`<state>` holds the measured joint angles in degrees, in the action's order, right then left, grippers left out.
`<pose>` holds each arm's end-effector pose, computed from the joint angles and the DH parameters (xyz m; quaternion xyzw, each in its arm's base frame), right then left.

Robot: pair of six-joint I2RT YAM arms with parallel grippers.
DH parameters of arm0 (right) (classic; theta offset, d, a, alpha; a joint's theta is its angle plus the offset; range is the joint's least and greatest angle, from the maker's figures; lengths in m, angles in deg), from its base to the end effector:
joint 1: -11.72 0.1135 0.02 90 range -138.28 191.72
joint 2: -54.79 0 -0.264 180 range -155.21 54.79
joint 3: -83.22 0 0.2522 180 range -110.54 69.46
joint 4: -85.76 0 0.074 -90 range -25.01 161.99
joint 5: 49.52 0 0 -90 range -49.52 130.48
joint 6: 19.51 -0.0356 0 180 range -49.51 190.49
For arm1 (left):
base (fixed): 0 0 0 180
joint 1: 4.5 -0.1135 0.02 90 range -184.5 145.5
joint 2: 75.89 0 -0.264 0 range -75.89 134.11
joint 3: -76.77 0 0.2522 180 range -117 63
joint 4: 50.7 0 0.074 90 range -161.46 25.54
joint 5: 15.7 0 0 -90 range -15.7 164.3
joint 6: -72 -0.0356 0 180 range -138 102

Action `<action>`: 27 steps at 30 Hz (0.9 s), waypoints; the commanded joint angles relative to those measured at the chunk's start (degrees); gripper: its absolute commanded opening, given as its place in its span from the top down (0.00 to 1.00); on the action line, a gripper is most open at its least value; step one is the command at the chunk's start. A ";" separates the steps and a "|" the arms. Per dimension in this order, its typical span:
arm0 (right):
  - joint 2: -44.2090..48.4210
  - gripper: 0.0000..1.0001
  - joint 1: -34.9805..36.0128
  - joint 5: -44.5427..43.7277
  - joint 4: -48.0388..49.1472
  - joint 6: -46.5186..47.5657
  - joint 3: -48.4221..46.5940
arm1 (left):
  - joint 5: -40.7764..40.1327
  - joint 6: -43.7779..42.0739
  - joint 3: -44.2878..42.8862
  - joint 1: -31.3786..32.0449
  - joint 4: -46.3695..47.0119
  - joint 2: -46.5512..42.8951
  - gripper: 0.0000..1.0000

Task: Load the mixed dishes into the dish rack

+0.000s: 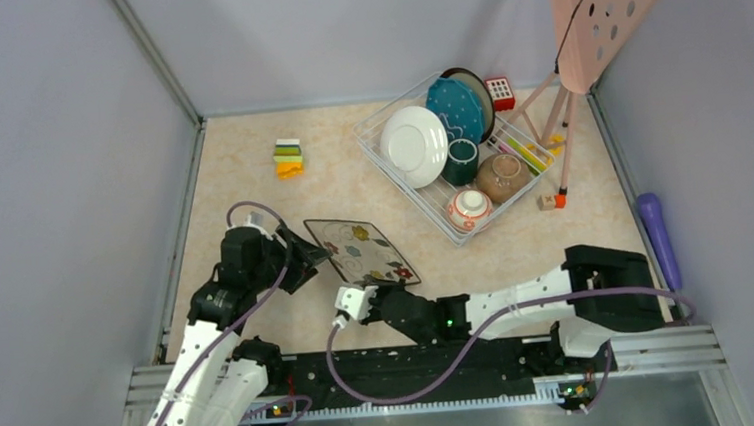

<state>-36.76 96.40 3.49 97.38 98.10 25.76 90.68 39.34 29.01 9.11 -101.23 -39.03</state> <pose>0.0520 0.3273 0.1969 -0.5565 0.5856 0.0201 0.5890 0.1334 -0.0426 0.2506 -0.2773 0.8539 -0.3494 0.2682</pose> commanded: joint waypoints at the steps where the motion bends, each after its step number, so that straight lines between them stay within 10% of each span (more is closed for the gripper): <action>1: 9.61 1.00 -3.42 4.99 3.88 -11.62 2.74 | -3.99 -2.15 -4.53 -0.16 -1.72 -0.36 0.30; 11: 23.77 1.00 -10.05 14.37 -2.83 -21.70 6.88 | -9.54 -6.59 -13.85 -0.38 -4.30 1.88 0.02; 27: 31.97 1.00 -24.41 30.13 -7.92 -39.01 5.50 | -18.87 -10.68 -21.12 -0.51 -0.99 3.97 0.02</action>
<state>-7.79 74.22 27.81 85.32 65.73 33.78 73.32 30.22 9.01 8.86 -105.12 -35.14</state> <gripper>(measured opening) 0.061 0.981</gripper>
